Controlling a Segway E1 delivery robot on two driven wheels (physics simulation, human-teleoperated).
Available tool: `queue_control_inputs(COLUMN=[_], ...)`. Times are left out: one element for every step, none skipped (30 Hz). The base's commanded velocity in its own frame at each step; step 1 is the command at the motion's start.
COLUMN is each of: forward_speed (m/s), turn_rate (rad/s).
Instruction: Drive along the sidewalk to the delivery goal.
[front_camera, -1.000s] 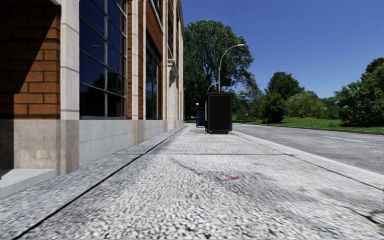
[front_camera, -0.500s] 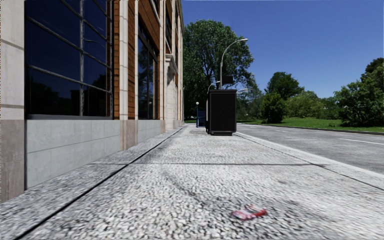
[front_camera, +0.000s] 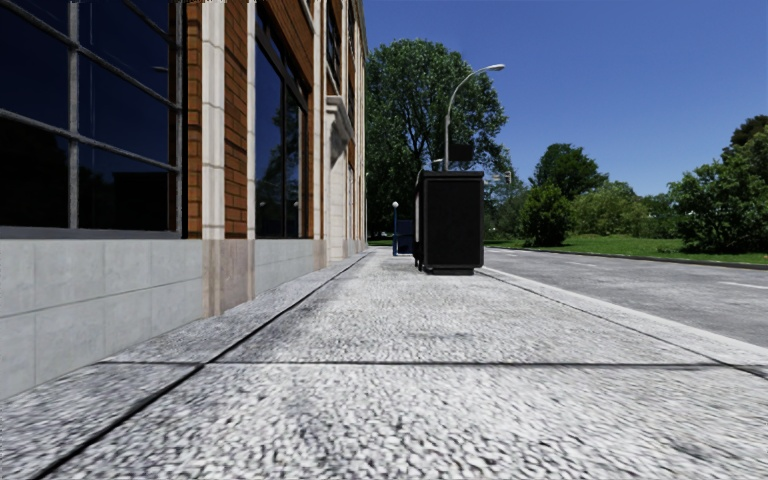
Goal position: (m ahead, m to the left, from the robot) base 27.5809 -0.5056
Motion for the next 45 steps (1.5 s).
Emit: queue_control_inputs(forward_speed=[2.0, 2.0, 2.0, 2.0, 2.0, 2.0, 2.0, 2.0, 2.0, 2.0, 2.0, 2.0, 2.0, 2.0, 2.0, 2.0, 2.0, 2.0, 2.0, 2.0, 2.0, 2.0, 2.0, 2.0, 2.0, 2.0, 2.0, 2.0, 2.0, 2.0, 2.0, 2.0, 2.0, 2.0, 2.0, 2.0, 2.0, 2.0, 2.0, 2.0, 2.0, 2.0, 2.0, 2.0, 2.0], turn_rate=[0.0, 0.0, 0.0, 0.0, 0.0, 0.0, 0.0, 0.0, 0.0, 0.0, 0.0, 0.0, 0.0, 0.0, 0.0, 0.0, 0.0, 0.0, 0.0, 0.0, 0.0, 0.0, 0.0, 0.0, 0.0, 0.0, 0.0, 0.0, 0.0, 0.0, 0.0, 0.0, 0.0, 0.0, 0.0, 0.0, 0.0, 0.0, 0.0, 0.0, 0.0, 0.0, 0.0, 0.0, 0.0])
